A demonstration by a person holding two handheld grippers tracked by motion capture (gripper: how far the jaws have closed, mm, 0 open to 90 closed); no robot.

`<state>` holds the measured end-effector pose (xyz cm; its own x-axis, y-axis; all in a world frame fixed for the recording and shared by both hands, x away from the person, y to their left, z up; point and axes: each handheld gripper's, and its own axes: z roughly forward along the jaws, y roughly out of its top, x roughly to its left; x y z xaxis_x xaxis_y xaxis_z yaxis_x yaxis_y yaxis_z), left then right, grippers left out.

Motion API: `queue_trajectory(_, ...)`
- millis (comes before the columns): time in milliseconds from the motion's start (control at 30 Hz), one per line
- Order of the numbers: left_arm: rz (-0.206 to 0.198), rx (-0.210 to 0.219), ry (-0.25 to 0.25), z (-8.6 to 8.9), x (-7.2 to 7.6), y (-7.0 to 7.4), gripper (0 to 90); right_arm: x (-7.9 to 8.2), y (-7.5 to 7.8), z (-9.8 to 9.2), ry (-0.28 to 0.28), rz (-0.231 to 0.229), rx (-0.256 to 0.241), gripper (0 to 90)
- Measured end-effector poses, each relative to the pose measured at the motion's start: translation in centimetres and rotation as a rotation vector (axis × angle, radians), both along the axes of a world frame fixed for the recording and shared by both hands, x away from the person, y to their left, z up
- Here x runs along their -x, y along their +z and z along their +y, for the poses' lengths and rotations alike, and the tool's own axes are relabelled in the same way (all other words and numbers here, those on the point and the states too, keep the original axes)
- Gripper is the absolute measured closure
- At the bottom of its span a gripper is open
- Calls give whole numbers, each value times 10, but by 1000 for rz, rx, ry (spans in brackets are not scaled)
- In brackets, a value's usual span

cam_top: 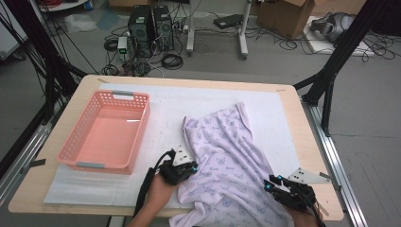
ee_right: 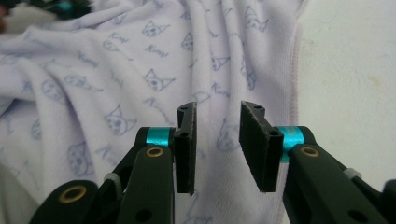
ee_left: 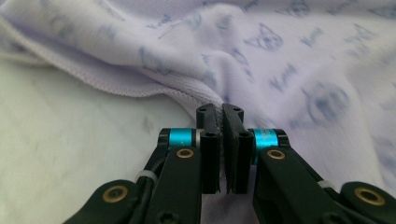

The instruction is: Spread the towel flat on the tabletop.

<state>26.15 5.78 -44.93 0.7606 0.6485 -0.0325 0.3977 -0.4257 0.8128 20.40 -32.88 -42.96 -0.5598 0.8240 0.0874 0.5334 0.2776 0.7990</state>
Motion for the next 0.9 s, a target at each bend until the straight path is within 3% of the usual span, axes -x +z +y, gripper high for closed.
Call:
queue_trajectory(200, -20, 58, -1, 33, 40, 4, 856, -22, -2, 20, -21, 7, 38, 580)
queue_trajectory(333, -31, 44, -38, 37, 56, 10, 855, -43, -1, 46, -10, -10, 92, 570)
queue_trajectory(433, -21, 45, -43, 41, 64, 6, 854, -62, -5, 62, 3, 13, 122, 572)
queue_trajectory(533, -13, 60, -38, 41, 64, 4, 852, -74, -15, 70, 10, 53, 143, 695)
queue_trajectory(600, -17, 60, -44, 42, 63, 5, 849, -72, -15, 68, 23, 52, 126, 871)
queue_trajectory(733, -21, 76, -33, 43, 62, 5, 819, -61, -11, 61, 52, 59, 155, 884)
queue_trajectory(900, -5, 107, 22, 45, 57, 5, 603, -29, -8, 36, 75, 85, 133, 885)
